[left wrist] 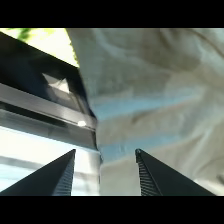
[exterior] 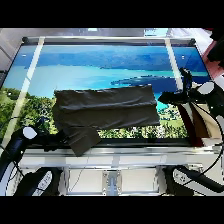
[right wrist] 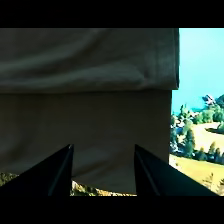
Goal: Fold the shirts.
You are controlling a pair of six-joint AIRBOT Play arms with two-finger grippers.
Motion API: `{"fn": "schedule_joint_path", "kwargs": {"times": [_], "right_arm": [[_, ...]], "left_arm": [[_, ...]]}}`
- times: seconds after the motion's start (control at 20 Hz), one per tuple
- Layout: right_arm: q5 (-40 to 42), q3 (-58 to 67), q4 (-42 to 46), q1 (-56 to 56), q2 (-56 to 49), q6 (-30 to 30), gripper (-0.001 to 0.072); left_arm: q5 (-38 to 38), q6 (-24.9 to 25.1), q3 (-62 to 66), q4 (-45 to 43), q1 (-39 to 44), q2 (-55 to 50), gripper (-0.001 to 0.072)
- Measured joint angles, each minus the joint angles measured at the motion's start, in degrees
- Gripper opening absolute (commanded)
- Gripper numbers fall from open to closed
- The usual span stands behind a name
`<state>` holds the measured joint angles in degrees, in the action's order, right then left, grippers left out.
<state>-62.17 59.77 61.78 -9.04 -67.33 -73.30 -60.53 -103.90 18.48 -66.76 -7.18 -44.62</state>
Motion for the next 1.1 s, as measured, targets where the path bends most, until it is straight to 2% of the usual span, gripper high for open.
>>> {"fn": "schedule_joint_path", "kwargs": {"times": [0.2,0.3,0.35,0.4,0.45,0.6,0.85,1.0,1.1], "right_arm": [[0.3,-0.1,-1.8,0.0,2.8,1.2,0.0458],[0.4,-0.1,-2.1,0.0,4.0,1.5,0.0458],[0.4,-0.1,-2.3,0.0,4.6,1.6,0.0458],[0.5,-0.1,-2.4,0.0,5.3,1.6,0.0457],[0.5,-0.1,-2.5,0.0,5.8,1.7,0.0445],[0.0,-0.1,-2.4,0.0,7.1,1.4,0.0445],[-6.6,-5.6,0.8,-3.0,7.6,-6.0,0.0448],[-10.3,-13.1,-3.1,-8.9,7.7,-8.7,0.0448],[-10.1,-18.1,-6.4,-12.3,7.7,-10.3,0.0448]], "left_arm": [[5.2,-2.2,-3.4,3.7,0.0,0.3,0.0432],[8.5,-2.4,-4.4,5.7,0.1,0.3,0.0305],[10.0,-2.4,-4.7,6.3,0.1,0.3,0.0195],[11.2,-2.4,-5.0,6.6,0.1,0.3,0.0051],[11.8,-2.4,-5.1,6.6,0.1,0.2,0.0010],[12.6,-2.4,-5.4,7.8,0.1,0.2,0.0010],[12.0,-0.6,-5.4,9.5,0.1,0.3,0.0010],[11.6,0.8,-5.4,9.9,0.1,0.3,0.0010],[11.5,1.3,-5.4,10.1,0.1,0.3,0.0010]]}}
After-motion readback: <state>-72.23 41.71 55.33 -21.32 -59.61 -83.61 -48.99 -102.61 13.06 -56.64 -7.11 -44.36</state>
